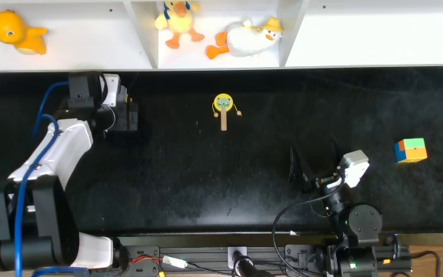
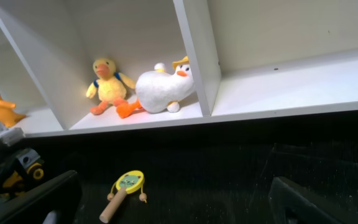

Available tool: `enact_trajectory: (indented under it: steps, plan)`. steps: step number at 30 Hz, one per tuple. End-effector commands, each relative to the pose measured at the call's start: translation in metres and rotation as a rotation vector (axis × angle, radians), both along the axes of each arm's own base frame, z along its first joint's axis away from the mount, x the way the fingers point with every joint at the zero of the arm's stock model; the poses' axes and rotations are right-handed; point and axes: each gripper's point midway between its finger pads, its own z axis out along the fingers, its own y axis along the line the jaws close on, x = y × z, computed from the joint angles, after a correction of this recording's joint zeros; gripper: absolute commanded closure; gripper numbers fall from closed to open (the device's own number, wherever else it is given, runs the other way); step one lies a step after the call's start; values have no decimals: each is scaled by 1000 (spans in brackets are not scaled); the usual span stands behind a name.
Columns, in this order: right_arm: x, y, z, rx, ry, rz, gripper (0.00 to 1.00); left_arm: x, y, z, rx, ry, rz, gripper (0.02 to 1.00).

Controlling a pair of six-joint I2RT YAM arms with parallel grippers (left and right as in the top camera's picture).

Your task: Store Toys

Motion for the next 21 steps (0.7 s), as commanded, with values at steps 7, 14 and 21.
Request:
enact_trajectory:
  steps: [7, 14, 21]
  plan:
    - [0, 1, -4, -3, 0, 0, 5, -1, -3, -3, -17, 3, 1, 430]
    - [0, 1, -3, -3, -1, 0, 5, 1, -3, 0, -36, -5, 40, 448]
    - [0, 1, -3, -3, 0, 0, 5, 6, -3, 36, -38, -53, 47, 514]
